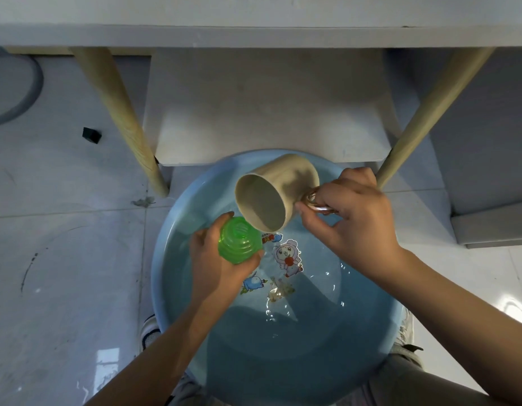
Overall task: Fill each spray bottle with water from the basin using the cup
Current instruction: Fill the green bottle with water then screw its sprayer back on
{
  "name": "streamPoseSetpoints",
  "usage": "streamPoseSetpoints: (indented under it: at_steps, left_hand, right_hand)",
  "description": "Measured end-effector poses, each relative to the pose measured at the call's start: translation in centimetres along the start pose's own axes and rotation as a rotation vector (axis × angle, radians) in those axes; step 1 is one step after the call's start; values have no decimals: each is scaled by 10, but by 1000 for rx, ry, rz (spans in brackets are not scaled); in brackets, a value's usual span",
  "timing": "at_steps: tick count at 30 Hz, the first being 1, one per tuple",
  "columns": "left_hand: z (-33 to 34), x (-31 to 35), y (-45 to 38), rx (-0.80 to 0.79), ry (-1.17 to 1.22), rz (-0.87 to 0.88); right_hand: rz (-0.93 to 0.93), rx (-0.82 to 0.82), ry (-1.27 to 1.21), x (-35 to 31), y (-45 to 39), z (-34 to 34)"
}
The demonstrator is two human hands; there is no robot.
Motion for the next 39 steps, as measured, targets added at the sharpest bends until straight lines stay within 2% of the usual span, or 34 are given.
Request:
streamPoseSetpoints:
  at_steps: [5, 14, 39]
  left_hand:
    - [2, 1, 0, -8, 3, 18]
    - [3, 3, -1, -26, 8, 27]
    - [3, 3, -1, -27, -7, 47]
  right_hand:
    - [-117, 89, 33, -10, -4, -6]
    - [-243, 116, 103, -18, -4, -8]
    - [-372, 183, 95, -31, -5, -17]
Point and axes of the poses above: each hand's wrist, its own y-axis away from the middle knuckle, its own z-axis out of the palm, x = y × z, the point moved 6 cm from there along -y, towards the middle knuckle, and after that the axes turned 13 degrees about y, right-handed, at the moved point
